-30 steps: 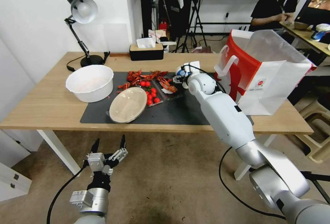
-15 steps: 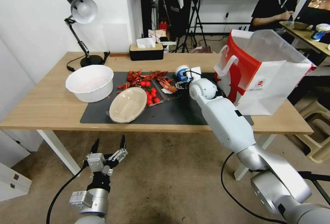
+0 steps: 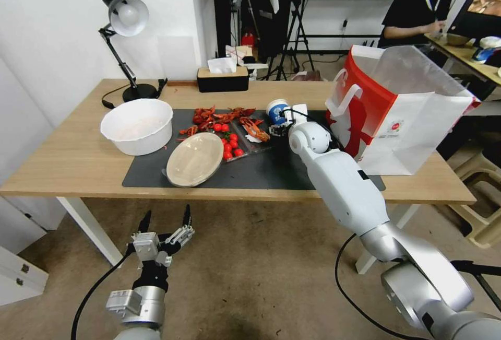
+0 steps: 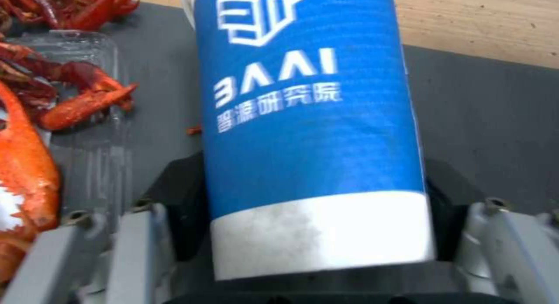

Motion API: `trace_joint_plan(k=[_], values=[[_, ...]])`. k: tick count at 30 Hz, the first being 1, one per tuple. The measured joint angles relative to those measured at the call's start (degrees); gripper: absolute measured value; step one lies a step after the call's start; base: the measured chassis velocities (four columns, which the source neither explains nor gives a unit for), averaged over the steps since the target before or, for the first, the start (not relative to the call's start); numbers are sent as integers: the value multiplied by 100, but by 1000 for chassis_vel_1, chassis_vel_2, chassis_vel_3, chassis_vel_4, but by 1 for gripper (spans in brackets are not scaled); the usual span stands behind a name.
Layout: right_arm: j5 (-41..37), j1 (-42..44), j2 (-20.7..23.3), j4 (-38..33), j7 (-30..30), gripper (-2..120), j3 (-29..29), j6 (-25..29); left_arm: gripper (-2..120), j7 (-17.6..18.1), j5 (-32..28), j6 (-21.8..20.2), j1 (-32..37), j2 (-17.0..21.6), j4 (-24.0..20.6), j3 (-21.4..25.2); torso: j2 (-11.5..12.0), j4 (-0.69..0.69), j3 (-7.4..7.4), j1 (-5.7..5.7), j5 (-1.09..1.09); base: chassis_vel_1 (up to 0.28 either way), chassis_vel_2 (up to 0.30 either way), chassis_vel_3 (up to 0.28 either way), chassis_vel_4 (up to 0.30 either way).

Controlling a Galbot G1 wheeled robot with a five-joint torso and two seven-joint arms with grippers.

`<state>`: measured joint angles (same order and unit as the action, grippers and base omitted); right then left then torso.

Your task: Pick up the trash from the table and place it into the takeout bag.

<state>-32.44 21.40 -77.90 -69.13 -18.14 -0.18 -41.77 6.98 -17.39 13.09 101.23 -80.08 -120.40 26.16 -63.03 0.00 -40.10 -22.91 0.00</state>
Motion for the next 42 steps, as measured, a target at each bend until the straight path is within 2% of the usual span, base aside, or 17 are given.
trace_joint_plan(k=[2,4,9,14,22,30,38,42], values=[[-4,4,10,-13,-9,63,5,0,100,0,0,0,-5,0,2,-2,0,0,0,0,0,0,0,0,0],[-4,30,45,-60,-23,51,18,0,100,-1,0,0,-10,1,12,-8,0,-1,0,0,0,0,0,0,0],[2,117,134,-250,-105,41,23,-3,100,-2,0,-1,-16,1,22,-17,0,1,0,0,0,0,0,0,0],[-41,360,446,-833,-402,28,33,-14,100,-2,0,-3,-23,12,23,-16,1,-1,-1,0,0,0,0,0,0],[-140,713,932,-1796,-525,12,112,-12,100,-2,51,-20,-2,-6,-24,-41,1,0,0,-1,0,0,0,0,0],[-237,1114,1353,-2653,-351,12,328,-3,100,-1,128,-25,26,-71,-32,-67,1,0,0,-1,0,0,0,0,0],[-271,1831,1824,-3824,555,12,948,231,100,0,150,-20,12,-89,-13,-82,1,0,0,-1,0,0,0,0,0],[-349,2018,1965,-4169,787,12,1198,390,100,2,156,-19,10,-96,0,-104,1,0,0,-1,1,0,0,0,0]])
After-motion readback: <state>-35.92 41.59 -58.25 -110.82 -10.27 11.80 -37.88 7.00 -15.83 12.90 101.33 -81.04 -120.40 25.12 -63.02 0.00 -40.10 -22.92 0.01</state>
